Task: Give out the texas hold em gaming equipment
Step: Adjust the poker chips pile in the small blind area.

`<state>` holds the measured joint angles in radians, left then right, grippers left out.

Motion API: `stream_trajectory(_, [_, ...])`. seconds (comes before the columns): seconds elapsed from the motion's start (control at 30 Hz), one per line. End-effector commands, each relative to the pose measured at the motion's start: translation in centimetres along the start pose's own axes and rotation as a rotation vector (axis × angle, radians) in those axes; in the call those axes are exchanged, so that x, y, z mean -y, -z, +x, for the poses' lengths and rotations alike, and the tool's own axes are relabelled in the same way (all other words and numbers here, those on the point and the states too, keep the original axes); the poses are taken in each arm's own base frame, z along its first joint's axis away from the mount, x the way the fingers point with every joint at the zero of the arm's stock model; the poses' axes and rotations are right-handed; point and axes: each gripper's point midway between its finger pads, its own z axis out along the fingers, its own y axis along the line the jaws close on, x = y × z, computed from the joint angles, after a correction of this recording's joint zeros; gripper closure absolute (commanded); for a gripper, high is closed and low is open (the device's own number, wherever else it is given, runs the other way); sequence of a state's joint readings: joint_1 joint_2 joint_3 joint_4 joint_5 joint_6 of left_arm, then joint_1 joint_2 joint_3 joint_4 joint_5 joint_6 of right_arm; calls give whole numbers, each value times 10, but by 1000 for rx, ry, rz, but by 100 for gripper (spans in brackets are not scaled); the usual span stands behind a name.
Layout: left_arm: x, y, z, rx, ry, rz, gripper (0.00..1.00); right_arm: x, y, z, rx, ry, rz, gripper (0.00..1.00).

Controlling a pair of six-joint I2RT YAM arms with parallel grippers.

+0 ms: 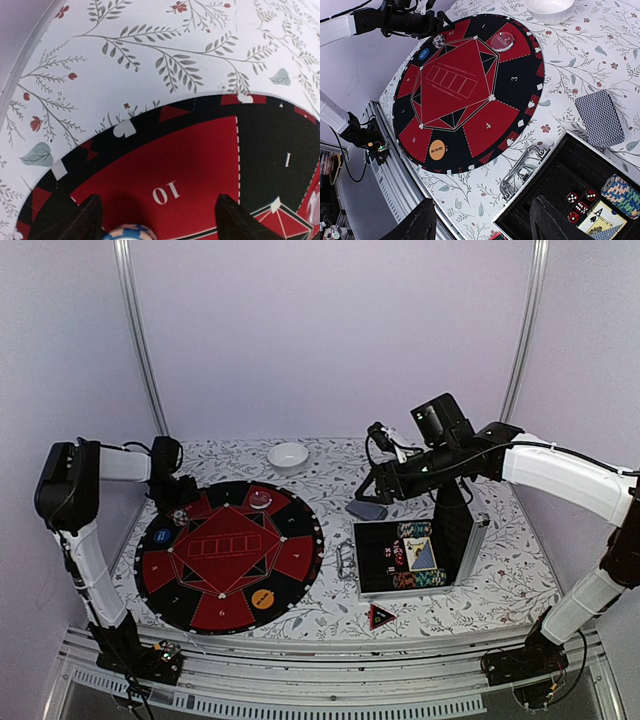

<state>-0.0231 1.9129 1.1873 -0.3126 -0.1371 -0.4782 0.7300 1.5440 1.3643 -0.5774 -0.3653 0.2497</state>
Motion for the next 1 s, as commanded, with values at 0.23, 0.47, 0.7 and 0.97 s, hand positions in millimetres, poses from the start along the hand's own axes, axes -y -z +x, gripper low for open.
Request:
stream_trajectory(0.23, [-3, 12, -51, 68, -7, 61, 51, -1, 14, -8, 35, 4, 15, 34])
stream_trajectory(0.47, [-39, 4, -48, 18, 59, 70, 100, -1, 12, -7, 27, 4, 14, 34])
stream_trajectory(0.7, [-39, -7, -24, -49, 52, 108, 100, 1, 9, -6, 19, 6, 14, 34])
stream_trajectory(0.97, [-26, -15, 2, -106, 46, 184, 100, 0, 10, -6, 21, 7, 14, 34])
